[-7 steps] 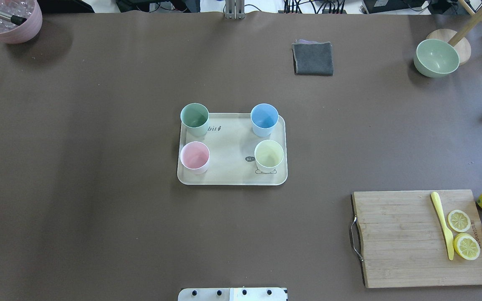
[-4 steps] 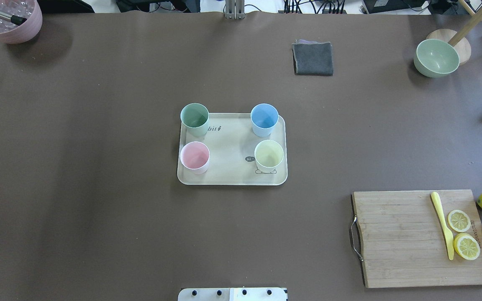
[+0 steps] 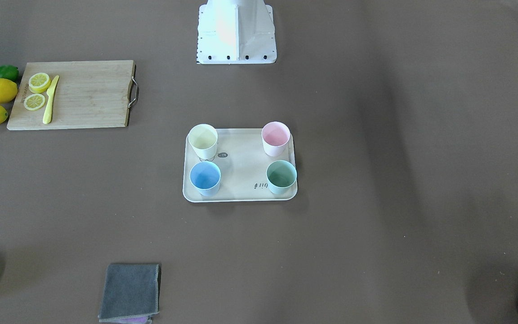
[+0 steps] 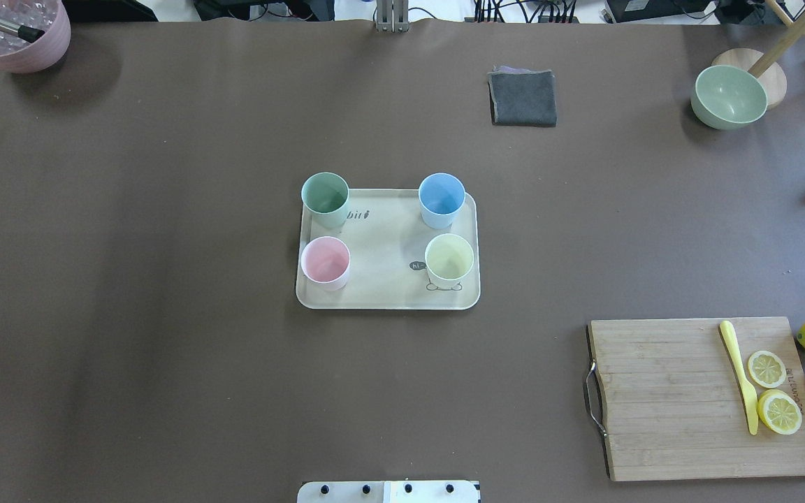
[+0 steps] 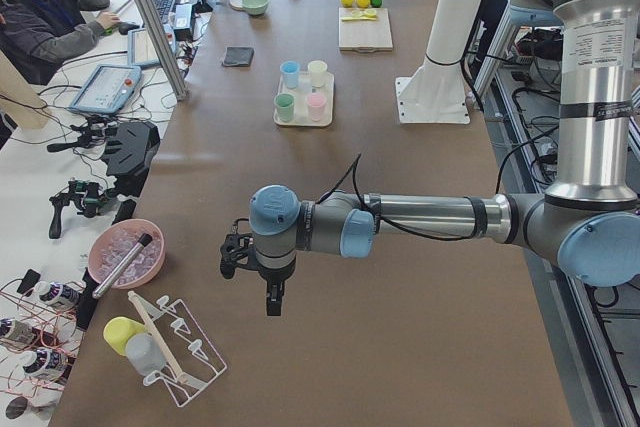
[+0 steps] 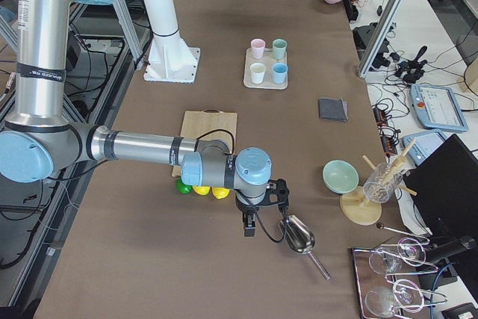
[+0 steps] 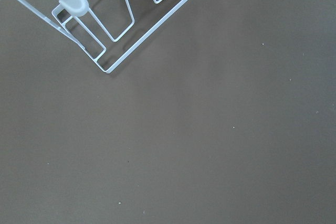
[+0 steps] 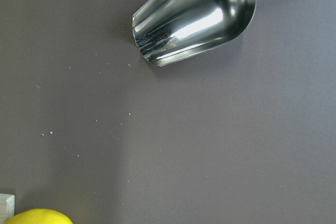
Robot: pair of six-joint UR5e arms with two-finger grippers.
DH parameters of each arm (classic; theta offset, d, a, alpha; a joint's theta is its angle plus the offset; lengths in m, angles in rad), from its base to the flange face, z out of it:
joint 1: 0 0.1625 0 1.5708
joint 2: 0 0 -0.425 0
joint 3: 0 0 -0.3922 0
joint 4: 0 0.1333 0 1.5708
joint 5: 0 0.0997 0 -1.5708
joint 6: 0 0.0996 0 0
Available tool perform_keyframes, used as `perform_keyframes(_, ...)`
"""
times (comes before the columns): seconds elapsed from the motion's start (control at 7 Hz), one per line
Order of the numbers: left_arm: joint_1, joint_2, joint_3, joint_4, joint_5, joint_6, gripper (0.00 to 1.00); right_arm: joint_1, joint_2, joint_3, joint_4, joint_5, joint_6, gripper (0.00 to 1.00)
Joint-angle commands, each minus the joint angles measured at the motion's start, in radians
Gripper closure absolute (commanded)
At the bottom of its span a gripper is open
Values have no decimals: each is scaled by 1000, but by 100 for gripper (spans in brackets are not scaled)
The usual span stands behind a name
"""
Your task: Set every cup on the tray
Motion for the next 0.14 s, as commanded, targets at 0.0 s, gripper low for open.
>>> perform_keyframes(0.0, 1, 0, -10, 1, 3, 0, 2, -39, 3, 2, -1, -8, -3, 0)
